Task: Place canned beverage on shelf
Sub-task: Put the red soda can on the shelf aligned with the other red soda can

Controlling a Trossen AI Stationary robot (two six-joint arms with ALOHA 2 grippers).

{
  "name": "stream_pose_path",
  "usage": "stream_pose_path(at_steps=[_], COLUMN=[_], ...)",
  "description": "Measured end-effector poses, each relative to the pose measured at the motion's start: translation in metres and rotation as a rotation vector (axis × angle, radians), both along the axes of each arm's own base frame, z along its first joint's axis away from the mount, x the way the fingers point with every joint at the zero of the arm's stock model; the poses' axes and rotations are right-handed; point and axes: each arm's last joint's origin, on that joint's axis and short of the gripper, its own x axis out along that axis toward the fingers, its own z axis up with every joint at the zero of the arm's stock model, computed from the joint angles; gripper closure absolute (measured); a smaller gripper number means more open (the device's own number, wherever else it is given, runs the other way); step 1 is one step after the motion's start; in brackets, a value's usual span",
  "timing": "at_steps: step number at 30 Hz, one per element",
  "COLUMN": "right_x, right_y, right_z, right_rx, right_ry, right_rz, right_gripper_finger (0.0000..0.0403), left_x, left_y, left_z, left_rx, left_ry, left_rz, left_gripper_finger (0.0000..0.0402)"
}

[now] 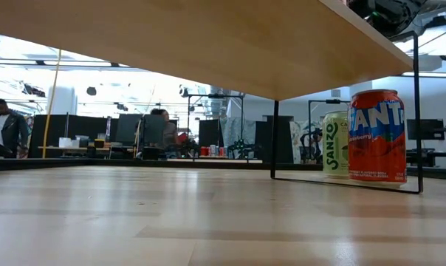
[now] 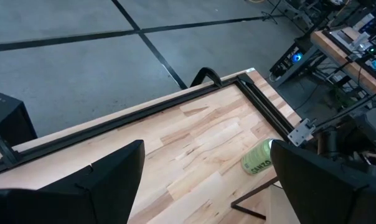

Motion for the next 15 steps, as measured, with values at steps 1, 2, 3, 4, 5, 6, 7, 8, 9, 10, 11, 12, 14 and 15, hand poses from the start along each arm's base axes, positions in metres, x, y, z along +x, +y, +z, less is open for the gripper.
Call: stream_pose_path(at_steps=[1,2,3,4,5,6,7,8,9,10,11,12,14,15], right_x=[0.000,0.000,0.001,0.002,0.003,0.004,0.005,0.005,0.005,0.006,0.006,0.007,0.007,0.007], right_y=[0.000,0.000,0.000,-0.001,-0.001,-0.001,-0.001,-0.001,-0.001,-0.002,-0.001,-0.001,-0.002,-0.002], right_z=[0.000,0.001,0.003,0.004,0.005,0.006,0.007,0.007,0.008,0.008,0.009,0.010,0.011,0.011], right_rx=[0.010,0.017,0.026,0.030,0.030,0.028,0.022,0.014,0.009,0.009,0.008,0.007,0.007,0.007], right_ry=[0.008,0.017,0.031,0.043,0.054,0.061,0.060,0.056,0.052,0.051,0.049,0.048,0.047,0.047], right_rz=[0.002,0.002,0.000,-0.011,-0.026,-0.036,-0.037,-0.038,-0.037,-0.038,-0.038,-0.039,-0.042,-0.044], right_gripper_finger=[0.0096,0.0096,0.0096,0.0096,0.0096,0.0096,0.0096,0.0096,0.0096,0.0096,0.0096,0.0096,0.0096,0.0096], left_x=[0.000,0.000,0.000,0.000,0.000,0.000,0.000,0.000,0.000,0.000,0.000,0.000,0.000,0.000], left_y=[0.000,0.000,0.000,0.000,0.000,0.000,0.000,0.000,0.000,0.000,0.000,0.000,0.000,0.000], left_z=[0.000,0.000,0.000,0.000,0.000,0.000,0.000,0.000,0.000,0.000,0.000,0.000,0.000,0.000], left_rx=[0.000,-0.002,-0.005,-0.009,-0.011,-0.014,-0.014,-0.014,-0.014,-0.015,-0.016,-0.017,-0.017,-0.017], left_ry=[-0.001,-0.002,-0.005,-0.008,-0.010,-0.011,-0.012,-0.012,-0.012,-0.012,-0.012,-0.012,-0.012,-0.013], left_rz=[0.000,0.001,0.003,0.005,0.006,0.007,0.007,0.007,0.007,0.004,0.001,0.000,0.000,-0.001], left_gripper_finger=[0.0069,0.0069,0.0069,0.0069,0.0069,0.0069,0.0069,0.0069,0.0069,0.0069,0.0069,0.0069,0.0069,0.0069])
